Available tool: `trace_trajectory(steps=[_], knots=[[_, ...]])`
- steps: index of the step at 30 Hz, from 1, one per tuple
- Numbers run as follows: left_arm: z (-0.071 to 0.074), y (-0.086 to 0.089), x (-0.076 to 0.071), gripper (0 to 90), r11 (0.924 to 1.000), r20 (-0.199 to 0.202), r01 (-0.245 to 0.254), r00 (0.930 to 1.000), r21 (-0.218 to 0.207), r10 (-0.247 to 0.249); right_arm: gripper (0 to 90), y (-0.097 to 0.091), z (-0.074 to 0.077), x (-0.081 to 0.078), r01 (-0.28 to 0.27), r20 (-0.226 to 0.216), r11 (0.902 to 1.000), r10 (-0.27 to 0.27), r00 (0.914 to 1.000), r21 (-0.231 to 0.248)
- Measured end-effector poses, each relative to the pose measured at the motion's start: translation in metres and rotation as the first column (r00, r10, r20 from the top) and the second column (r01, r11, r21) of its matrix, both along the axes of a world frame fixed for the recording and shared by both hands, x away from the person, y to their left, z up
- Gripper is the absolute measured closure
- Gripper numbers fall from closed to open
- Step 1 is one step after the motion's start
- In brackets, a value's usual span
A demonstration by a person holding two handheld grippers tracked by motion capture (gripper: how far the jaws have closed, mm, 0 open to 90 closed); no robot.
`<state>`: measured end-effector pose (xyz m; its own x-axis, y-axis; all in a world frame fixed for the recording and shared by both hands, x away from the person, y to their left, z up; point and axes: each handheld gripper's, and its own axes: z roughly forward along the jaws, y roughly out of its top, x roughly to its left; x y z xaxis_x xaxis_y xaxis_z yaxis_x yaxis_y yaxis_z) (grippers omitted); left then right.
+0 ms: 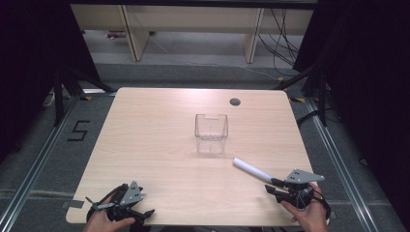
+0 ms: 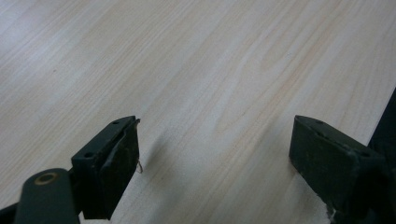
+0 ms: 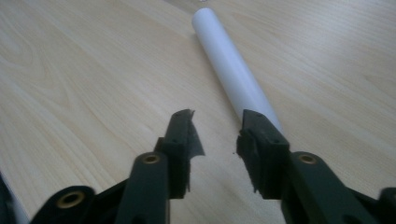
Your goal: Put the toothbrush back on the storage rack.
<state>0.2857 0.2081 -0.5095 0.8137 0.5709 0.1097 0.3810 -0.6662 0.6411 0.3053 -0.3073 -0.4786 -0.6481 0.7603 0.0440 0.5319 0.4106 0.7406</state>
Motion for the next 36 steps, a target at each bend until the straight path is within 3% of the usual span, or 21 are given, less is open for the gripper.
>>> trace_trajectory(steps=[2,3,7,10,11,13,19,25,27,28,31,36], knots=[[0.001,0.0,0.001,15.6,0.9999,0.011,0.012,0.9999,0.009,-0.012,69.0,0.0,0.0,0.0,-0.002,-0.006,1.0,0.002,1.0,-0.004],[0.001,0.0,0.001,15.6,0.9999,0.013,0.011,0.9998,0.01,-0.011,75.3,0.0,0.0,0.001,-0.019,0.01,0.9995,0.019,0.9998,-0.024],[0.001,0.0,0.0,15.6,0.9999,0.013,0.011,0.9999,0.01,-0.011,86.1,0.001,-0.003,-0.001,-0.003,-0.001,0.9984,0.003,1.0,-0.056],[0.001,0.0,0.001,15.6,0.9999,0.012,0.013,0.9999,0.009,-0.013,88.7,0.0,-0.003,0.0,-0.001,-0.018,0.9972,-0.001,0.9998,-0.075],[0.001,0.0,0.001,15.6,0.9999,0.01,0.013,0.9999,0.008,-0.013,90.0,-0.002,-0.004,0.002,-0.002,-0.026,0.9949,0.0,0.9997,-0.101],[0.0,0.0,0.0,15.6,0.9999,0.01,0.009,0.9999,0.007,-0.009,90.0,-0.001,-0.006,0.002,0.019,-0.039,0.9937,-0.023,0.999,-0.11],[0.001,-0.001,0.0,15.6,0.9999,0.011,0.011,0.9999,0.008,-0.011,90.0,-0.005,-0.008,0.007,0.013,-0.036,0.9893,-0.018,0.9992,-0.146],[0.0,-0.001,0.0,15.6,0.9999,0.01,0.011,0.9999,0.008,-0.011,90.0,-0.008,-0.011,0.011,0.02,-0.04,0.9868,-0.026,0.9989,-0.16],[0.0,-0.001,0.0,15.6,0.9999,0.009,0.011,0.9999,0.007,-0.011,90.0,-0.008,-0.011,0.01,0.032,-0.06,0.9871,-0.042,0.9974,-0.157],[0.0,0.0,0.0,15.6,0.9999,0.011,0.01,0.9999,0.008,-0.01,90.0,-0.009,-0.012,0.012,0.027,-0.044,0.9854,-0.035,0.9984,-0.168],[0.0,0.0,0.001,15.6,0.9999,0.009,0.011,0.9999,0.01,-0.011,90.0,-0.009,-0.013,0.011,0.046,-0.068,0.9857,-0.057,0.996,-0.162],[0.0,-0.001,0.0,15.6,0.9999,0.006,0.01,0.9999,0.008,-0.01,90.0,-0.013,-0.014,0.015,0.045,-0.047,0.9814,-0.055,0.9974,-0.187]])
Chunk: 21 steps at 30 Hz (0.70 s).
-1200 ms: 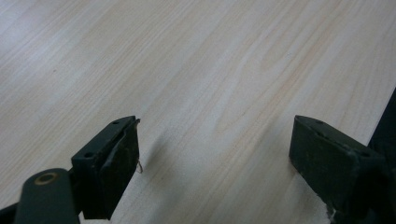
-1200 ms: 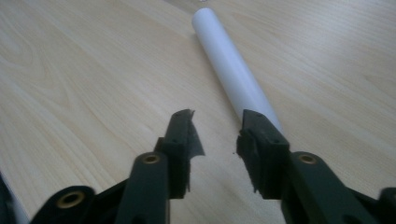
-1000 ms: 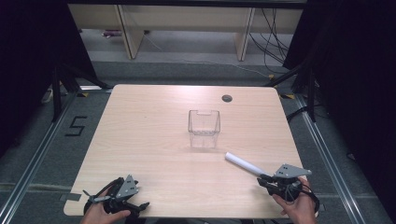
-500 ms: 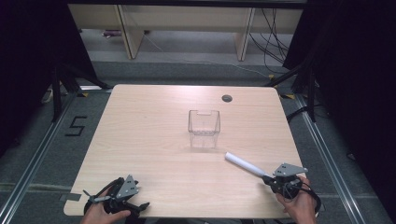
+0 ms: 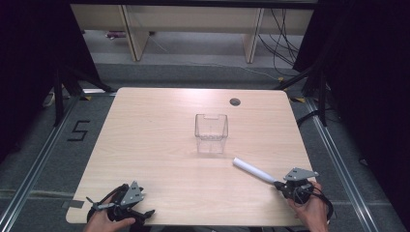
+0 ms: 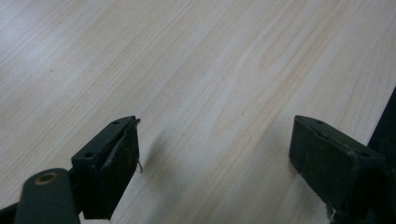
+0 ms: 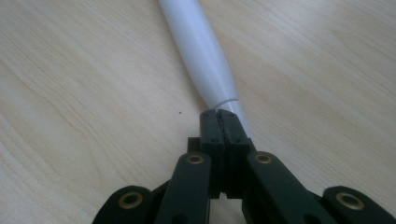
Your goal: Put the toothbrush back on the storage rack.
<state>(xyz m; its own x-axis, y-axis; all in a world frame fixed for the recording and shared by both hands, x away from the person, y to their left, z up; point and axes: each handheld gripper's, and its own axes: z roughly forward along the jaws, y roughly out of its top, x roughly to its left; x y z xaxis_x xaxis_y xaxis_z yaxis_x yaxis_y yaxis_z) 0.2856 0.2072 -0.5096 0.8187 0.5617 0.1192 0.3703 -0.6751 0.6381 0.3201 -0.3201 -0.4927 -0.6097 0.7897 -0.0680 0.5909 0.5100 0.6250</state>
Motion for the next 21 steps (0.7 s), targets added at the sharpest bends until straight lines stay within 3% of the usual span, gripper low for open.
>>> trace_trajectory(steps=[4,8,10,11,13,18,19,21], knots=[[0.0,0.0,0.0,15.6,1.0,-0.003,0.0,1.0,-0.001,0.0,90.0,-0.002,0.0,0.003,-0.004,0.007,0.9999,0.004,1.0,-0.016],[-0.001,0.0,0.0,15.7,1.0,-0.005,0.0,1.0,0.0,0.0,90.0,-0.002,-0.001,0.004,0.028,0.003,0.9996,-0.028,0.9996,-0.006],[-0.001,0.0,0.0,15.7,1.0,-0.006,0.001,1.0,0.0,-0.001,90.0,-0.004,-0.001,0.008,0.018,0.018,0.9994,-0.017,0.9997,-0.029],[-0.001,0.0,0.0,15.7,1.0,-0.006,-0.003,1.0,-0.003,0.003,90.0,-0.003,-0.002,0.008,0.039,0.015,0.9991,-0.039,0.9991,-0.014],[-0.001,0.0,0.0,15.7,1.0,-0.005,-0.001,1.0,0.0,0.001,90.0,-0.005,-0.001,0.011,0.028,0.027,0.9992,-0.027,0.9993,-0.029],[0.0,0.0,0.0,15.7,1.0,-0.001,-0.002,1.0,-0.003,0.002,90.0,-0.004,0.0,0.015,0.053,0.014,0.9984,-0.052,0.9985,-0.022],[0.001,0.0,0.0,15.7,1.0,0.002,-0.003,1.0,-0.006,0.003,90.0,-0.005,-0.001,0.019,0.036,0.036,0.9985,-0.034,0.9988,-0.041],[0.002,0.001,0.0,15.7,1.0,0.005,0.0,1.0,-0.009,0.0,90.0,-0.002,0.0,0.02,0.059,0.027,0.9978,-0.058,0.998,-0.032]])
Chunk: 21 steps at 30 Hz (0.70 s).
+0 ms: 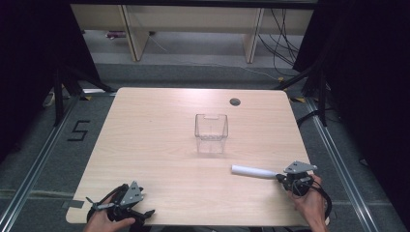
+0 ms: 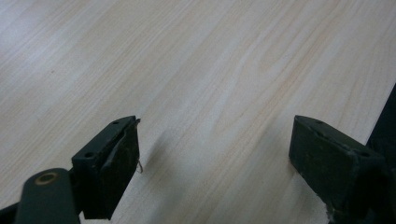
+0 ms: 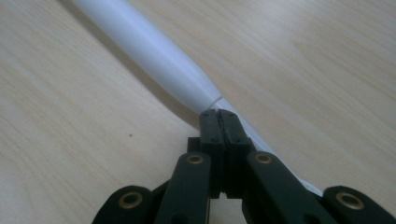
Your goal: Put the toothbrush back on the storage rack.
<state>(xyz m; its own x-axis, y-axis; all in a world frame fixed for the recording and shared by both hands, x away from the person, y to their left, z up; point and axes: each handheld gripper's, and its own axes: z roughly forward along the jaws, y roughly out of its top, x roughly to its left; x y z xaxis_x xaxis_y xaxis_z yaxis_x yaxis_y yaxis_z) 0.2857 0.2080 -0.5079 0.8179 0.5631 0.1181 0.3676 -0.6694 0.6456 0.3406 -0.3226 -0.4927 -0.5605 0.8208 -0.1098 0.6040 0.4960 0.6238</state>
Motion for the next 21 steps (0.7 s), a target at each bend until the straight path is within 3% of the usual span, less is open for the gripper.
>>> trace_trajectory(steps=[1,2,6,7,8,11,15,17,18,21], knots=[[0.0,0.0,0.0,15.8,1.0,0.001,-0.001,1.0,0.0,0.001,90.0,-0.002,0.0,0.003,-0.019,0.015,0.9997,0.019,0.9997,-0.014],[0.0,0.0,0.0,15.8,1.0,0.001,0.0,1.0,0.001,0.0,90.0,-0.001,0.001,0.004,-0.007,-0.003,1.0,0.007,1.0,-0.005],[0.0,0.0,0.0,15.8,1.0,0.0,0.0,1.0,0.001,0.0,90.0,-0.001,0.001,0.013,-0.015,0.022,0.9992,0.016,0.9996,-0.037],[0.0,0.0,0.0,15.8,1.0,0.0,0.0,1.0,0.001,0.0,90.0,0.001,0.002,0.013,-0.003,0.008,0.9996,0.003,1.0,-0.029],[0.0,0.0,0.0,15.8,1.0,0.002,-0.001,1.0,0.0,0.001,90.0,0.0,0.002,0.016,-0.016,0.03,0.999,0.017,0.9994,-0.042],[0.0,0.0,0.0,15.8,1.0,0.0,-0.001,1.0,0.002,0.001,90.0,0.003,0.003,0.023,-0.019,0.035,0.9982,0.021,0.9992,-0.057],[0.0,0.0,0.0,15.8,1.0,0.001,-0.001,1.0,0.001,0.001,90.0,0.008,0.003,0.029,-0.027,0.035,0.9983,0.029,0.999,-0.053],[0.0,0.001,0.0,15.8,1.0,0.002,-0.002,1.0,0.002,0.002,90.0,0.013,0.004,0.032,-0.015,0.014,0.9985,0.016,0.9998,-0.053],[0.0,0.001,0.0,15.7,1.0,0.001,-0.003,1.0,0.001,0.003,90.0,0.014,0.003,0.034,-0.023,0.04,0.9976,0.026,0.9989,-0.065],[0.0,0.0,0.0,15.8,1.0,0.002,-0.001,1.0,0.002,0.001,89.8,0.015,0.005,0.038,-0.045,0.04,0.996,0.048,0.9981,-0.078]])
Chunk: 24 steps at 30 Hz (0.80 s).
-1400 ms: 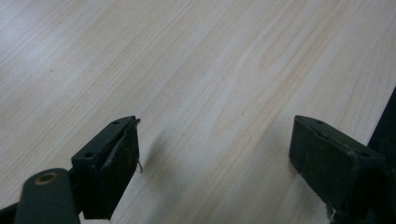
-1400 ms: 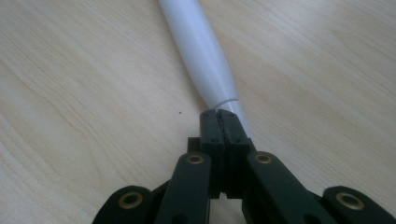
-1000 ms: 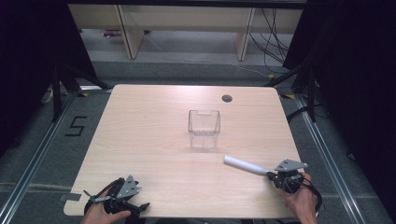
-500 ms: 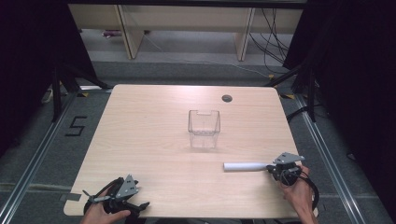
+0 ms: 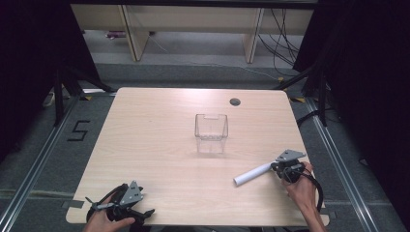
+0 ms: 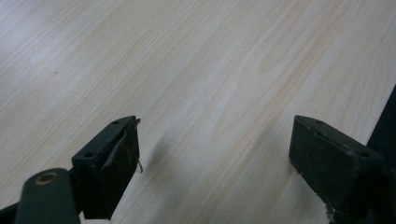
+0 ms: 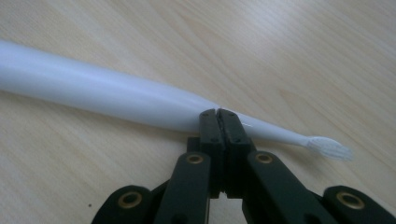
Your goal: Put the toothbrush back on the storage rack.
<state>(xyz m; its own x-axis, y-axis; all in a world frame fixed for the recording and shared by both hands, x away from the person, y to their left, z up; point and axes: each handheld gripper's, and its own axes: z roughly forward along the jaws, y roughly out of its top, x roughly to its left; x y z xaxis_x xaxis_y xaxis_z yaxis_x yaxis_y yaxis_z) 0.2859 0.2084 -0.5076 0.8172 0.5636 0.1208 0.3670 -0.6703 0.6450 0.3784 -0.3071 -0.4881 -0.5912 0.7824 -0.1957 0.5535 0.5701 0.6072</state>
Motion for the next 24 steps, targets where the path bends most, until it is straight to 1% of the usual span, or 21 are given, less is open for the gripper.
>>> trace_trajectory(steps=[1,2,3,6,7,8,10,11,12,14,15,16,17,18,20,21,22,24], knots=[[0.0,0.0,0.0,15.8,1.0,-0.002,0.001,1.0,0.0,-0.001,89.5,0.004,0.0,0.003,-0.008,-0.004,0.9999,0.008,1.0,-0.008],[0.0,0.0,0.0,15.7,1.0,-0.002,0.001,1.0,0.0,-0.001,89.5,0.007,-0.001,0.004,0.0,-0.002,1.0,0.0,1.0,-0.007],[0.0,0.0,0.0,15.8,1.0,-0.002,0.001,1.0,0.0,-0.001,89.5,0.007,0.0,0.006,-0.017,-0.003,0.9997,0.017,0.9999,-0.017],[0.0,0.0,0.0,15.7,1.0,-0.002,0.002,1.0,0.0,-0.002,89.4,0.012,0.0,0.009,-0.011,-0.004,0.9999,0.011,0.9999,-0.01],[0.0,0.0,0.0,15.8,1.0,-0.002,0.002,1.0,0.0,-0.002,89.3,0.016,0.0,0.011,-0.008,-0.015,0.9998,0.008,0.9999,-0.016],[0.0,0.0,0.0,15.7,1.0,-0.002,0.002,1.0,0.0,-0.002,89.1,0.016,0.0,0.014,-0.033,0.0,0.9991,0.033,0.9994,-0.028],[0.0,0.0,0.0,15.7,1.0,-0.002,0.002,1.0,0.0,-0.002,89.1,0.018,0.001,0.015,-0.026,-0.006,0.9994,0.026,0.9996,-0.025],[0.0,0.0,0.0,15.7,1.0,-0.002,0.002,1.0,-0.001,-0.002,88.9,0.022,0.001,0.018,-0.039,0.001,0.9987,0.039,0.9992,-0.033],[0.0,0.0,0.0,15.8,1.0,-0.002,0.002,1.0,-0.001,-0.002,88.7,0.025,0.002,0.019,-0.032,-0.007,0.9991,0.032,0.9995,-0.029],[0.0,0.0,0.0,15.7,1.0,-0.001,0.003,1.0,-0.001,-0.003,88.6,0.027,0.001,0.021,-0.039,-0.011,0.9988,0.039,0.9992,-0.029],[0.0,0.0,0.0,15.8,1.0,0.0,0.001,1.0,-0.001,-0.001,87.9,0.03,0.0,0.024,-0.049,-0.005,0.9978,0.049,0.9988,-0.045],[0.0,0.0,0.0,15.7,1.0,-0.001,0.0,1.0,-0.002,0.0,87.6,0.033,0.0,0.025,-0.046,-0.012,0.9982,0.046,0.9989,-0.037],[0.0,0.0,0.0,15.7,1.0,0.0,0.001,1.0,-0.001,-0.001,87.3,0.034,0.0,0.026,-0.051,-0.009,0.9981,0.051,0.9987,-0.035],[0.0,0.0,0.0,15.7,1.0,0.0,0.001,1.0,-0.001,-0.001,86.5,0.035,0.0,0.026,-0.043,-0.022,0.9987,0.043,0.9988,-0.026],[0.0,0.0,0.0,15.7,1.0,0.0,0.004,1.0,0.0,-0.004,85.5,0.036,-0.001,0.029,-0.06,-0.016,0.9975,0.06,0.9981,-0.037],[0.0,0.0,-0.001,15.7,1.0,0.0,0.003,1.0,-0.001,-0.003,85.5,0.036,-0.001,0.029,-0.06,-0.016,0.9975,0.06,0.9981,-0.037],[0.0,0.0,-0.001,15.7,1.0,0.001,0.005,1.0,-0.001,-0.005,85.4,0.035,-0.001,0.03,-0.052,-0.022,0.9983,0.052,0.9984,-0.025],[0.0,0.0,0.0,15.7,1.0,0.0,0.005,1.0,0.0,-0.005,85.4,0.035,-0.001,0.03,-0.062,-0.016,0.9977,0.061,0.998,-0.028]])
